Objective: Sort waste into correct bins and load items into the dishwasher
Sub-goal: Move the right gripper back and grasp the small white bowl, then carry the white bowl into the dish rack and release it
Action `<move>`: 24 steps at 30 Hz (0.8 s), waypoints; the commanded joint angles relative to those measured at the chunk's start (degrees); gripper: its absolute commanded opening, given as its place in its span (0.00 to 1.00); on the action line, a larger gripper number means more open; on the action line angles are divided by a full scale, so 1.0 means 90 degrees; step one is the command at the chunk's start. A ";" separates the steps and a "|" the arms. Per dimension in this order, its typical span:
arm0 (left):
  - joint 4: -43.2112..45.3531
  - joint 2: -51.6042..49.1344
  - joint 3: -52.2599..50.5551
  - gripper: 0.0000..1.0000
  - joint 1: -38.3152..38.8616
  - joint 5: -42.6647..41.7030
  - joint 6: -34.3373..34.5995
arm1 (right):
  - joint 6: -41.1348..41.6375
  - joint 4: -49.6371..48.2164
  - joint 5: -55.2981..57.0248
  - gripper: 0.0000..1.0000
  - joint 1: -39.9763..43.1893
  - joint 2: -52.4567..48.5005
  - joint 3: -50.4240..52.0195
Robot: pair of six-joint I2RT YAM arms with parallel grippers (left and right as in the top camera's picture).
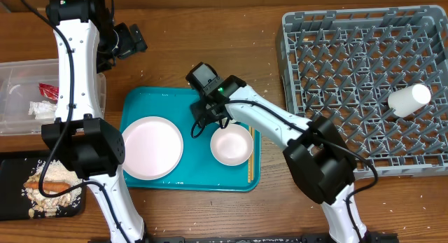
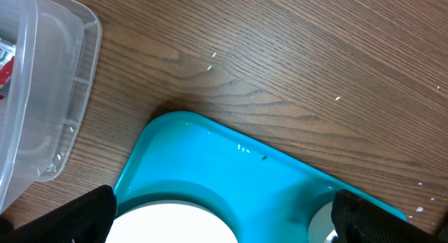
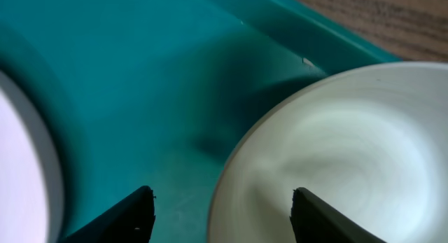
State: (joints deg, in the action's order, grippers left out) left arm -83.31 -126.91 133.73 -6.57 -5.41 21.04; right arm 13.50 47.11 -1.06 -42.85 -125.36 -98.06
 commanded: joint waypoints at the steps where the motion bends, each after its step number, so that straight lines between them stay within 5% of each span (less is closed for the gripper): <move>1: -0.0002 0.0000 -0.0005 1.00 0.0029 -0.0041 0.0046 | 0.0002 -0.0041 0.0138 0.56 -0.0032 -0.0165 -0.0024; 7: -0.0002 0.0000 -0.0002 1.00 0.0029 -0.0041 0.0046 | 0.0107 0.0005 0.0112 0.43 -0.0032 -0.0124 -0.0075; 16: -0.0002 0.0000 -0.0002 1.00 0.0029 -0.0041 0.0046 | 0.0165 0.0627 0.0112 0.06 -0.0005 0.0197 -0.0884; 24: -0.0002 0.0000 -0.0002 1.00 0.0029 -0.0044 0.0044 | 0.0168 0.1090 0.0109 0.04 0.0250 0.0828 -0.1404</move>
State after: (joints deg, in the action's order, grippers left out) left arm -83.29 -126.91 133.73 -6.57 -5.41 21.04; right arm 14.94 56.69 -0.21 -42.35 -123.98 -107.92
